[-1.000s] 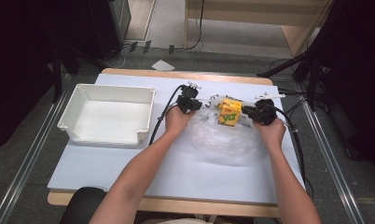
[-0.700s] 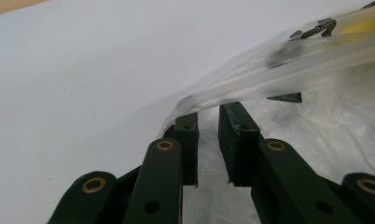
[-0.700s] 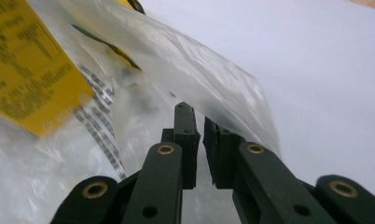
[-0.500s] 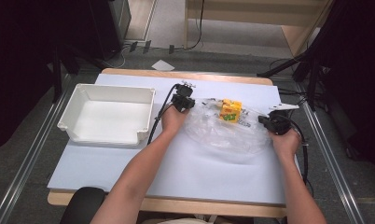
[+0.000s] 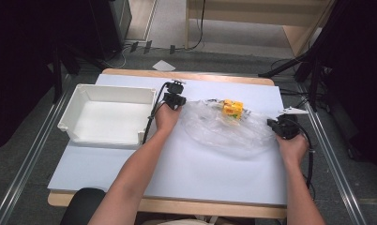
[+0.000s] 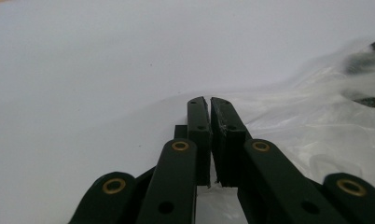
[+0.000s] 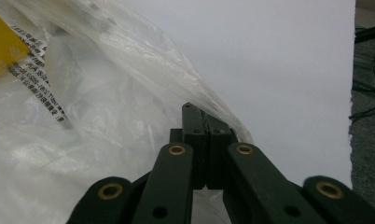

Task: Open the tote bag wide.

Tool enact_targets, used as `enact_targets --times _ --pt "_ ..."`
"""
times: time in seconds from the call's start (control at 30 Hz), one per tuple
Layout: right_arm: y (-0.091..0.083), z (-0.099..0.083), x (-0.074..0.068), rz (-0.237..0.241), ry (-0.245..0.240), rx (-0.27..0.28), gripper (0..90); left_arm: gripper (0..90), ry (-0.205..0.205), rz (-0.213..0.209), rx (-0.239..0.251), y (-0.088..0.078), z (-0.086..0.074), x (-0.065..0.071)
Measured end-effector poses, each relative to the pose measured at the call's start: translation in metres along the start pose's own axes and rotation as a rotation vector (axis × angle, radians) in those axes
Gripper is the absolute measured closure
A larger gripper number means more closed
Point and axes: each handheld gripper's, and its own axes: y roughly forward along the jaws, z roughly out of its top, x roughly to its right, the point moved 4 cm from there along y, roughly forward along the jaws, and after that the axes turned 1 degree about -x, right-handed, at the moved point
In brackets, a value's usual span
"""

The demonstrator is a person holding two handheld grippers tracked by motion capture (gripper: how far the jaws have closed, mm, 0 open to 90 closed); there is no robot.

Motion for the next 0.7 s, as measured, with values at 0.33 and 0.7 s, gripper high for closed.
enact_targets --times 0.33,0.7 --pt "-0.005 -0.002 -0.002 0.003 -0.023 -0.007 90.0 85.7 0.0 -0.034 -0.006 -0.003 -0.001 0.003" --pt "-0.021 0.018 -0.015 0.063 -0.054 0.05 87.9 78.8 0.009 -0.165 0.03 -0.028 0.01 0.018"
